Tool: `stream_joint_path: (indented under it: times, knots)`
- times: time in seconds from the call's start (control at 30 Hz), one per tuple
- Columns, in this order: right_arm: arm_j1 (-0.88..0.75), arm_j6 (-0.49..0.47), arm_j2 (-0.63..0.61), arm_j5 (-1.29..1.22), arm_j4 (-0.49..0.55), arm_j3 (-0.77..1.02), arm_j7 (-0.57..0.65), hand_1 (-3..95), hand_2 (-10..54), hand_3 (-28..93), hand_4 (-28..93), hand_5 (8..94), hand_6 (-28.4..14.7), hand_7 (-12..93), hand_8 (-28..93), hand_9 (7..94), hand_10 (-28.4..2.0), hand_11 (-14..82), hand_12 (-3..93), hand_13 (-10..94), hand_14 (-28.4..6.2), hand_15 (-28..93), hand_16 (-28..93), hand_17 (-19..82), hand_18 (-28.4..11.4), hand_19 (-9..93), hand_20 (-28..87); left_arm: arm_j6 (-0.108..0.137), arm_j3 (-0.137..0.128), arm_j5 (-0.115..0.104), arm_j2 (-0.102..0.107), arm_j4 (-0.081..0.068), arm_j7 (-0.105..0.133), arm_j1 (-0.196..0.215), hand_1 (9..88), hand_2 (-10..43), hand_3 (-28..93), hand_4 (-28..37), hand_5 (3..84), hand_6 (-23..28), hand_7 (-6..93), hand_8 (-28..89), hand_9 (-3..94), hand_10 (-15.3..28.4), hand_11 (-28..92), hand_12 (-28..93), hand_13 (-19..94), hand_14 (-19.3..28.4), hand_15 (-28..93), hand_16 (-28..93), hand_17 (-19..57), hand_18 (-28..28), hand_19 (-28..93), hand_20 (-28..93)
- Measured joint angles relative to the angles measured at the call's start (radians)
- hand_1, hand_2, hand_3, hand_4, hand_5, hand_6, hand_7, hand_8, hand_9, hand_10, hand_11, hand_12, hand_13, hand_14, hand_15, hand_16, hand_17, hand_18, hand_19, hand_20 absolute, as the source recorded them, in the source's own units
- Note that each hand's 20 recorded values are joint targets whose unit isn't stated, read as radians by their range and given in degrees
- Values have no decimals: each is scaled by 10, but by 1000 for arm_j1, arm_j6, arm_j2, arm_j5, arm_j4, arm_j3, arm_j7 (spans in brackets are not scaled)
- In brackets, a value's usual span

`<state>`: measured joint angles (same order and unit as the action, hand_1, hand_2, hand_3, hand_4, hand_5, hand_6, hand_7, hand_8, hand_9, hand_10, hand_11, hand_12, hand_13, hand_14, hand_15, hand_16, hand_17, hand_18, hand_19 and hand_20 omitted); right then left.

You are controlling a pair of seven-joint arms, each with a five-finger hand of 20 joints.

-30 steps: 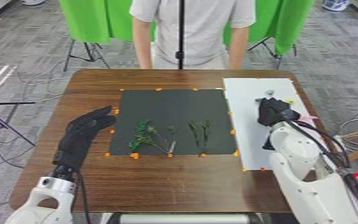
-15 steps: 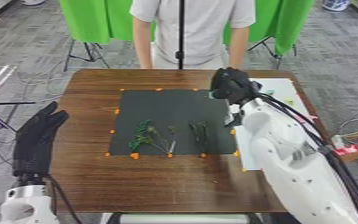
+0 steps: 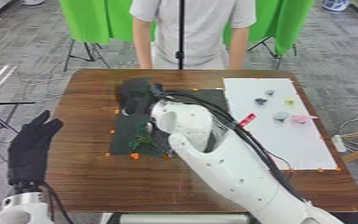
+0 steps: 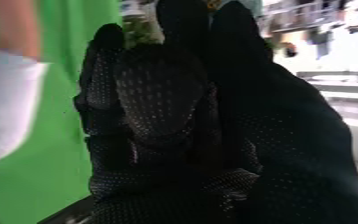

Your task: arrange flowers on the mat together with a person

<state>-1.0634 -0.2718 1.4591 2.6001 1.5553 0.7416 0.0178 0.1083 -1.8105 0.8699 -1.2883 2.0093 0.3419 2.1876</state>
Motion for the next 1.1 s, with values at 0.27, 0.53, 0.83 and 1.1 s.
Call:
stream_joint_path:
  times: [0.27,0.53,0.83,1.1]
  knots:
    - [12,4,34,65,-46,-79,-31,621,-95,635,-269,831,39,197,95,918,-65,82,436,903,-15,517,375,458,-156,658,464,-14,16,3,18,-16,-13,-33,220,-10,692,-229,475,45,109,-47,466,141,188,166,353,175,130,42,48,98,12,156]
    - [-8,18,36,130,-89,-88,-35,588,-95,646,-264,810,47,189,69,897,-70,53,385,887,-21,525,378,434,-163,659,462,-61,25,14,21,-23,-34,-53,223,-17,688,-222,476,46,113,-47,467,140,191,167,354,176,132,42,44,102,11,156]
    - [-14,-23,36,151,-106,-72,-37,538,-95,631,-243,759,51,187,35,815,-87,92,319,844,-31,544,369,397,-173,649,465,-82,32,21,19,-25,-42,-55,221,-20,687,-220,476,45,114,-46,467,140,192,169,354,177,134,44,43,104,11,157]
    - [-17,-37,33,180,-106,-71,-44,440,-95,757,-259,675,57,181,-98,730,-101,164,203,810,-38,541,361,369,-179,627,471,-87,32,23,17,-25,-46,-54,224,-22,685,-217,476,45,115,-46,468,140,192,169,355,178,135,45,43,106,11,157]
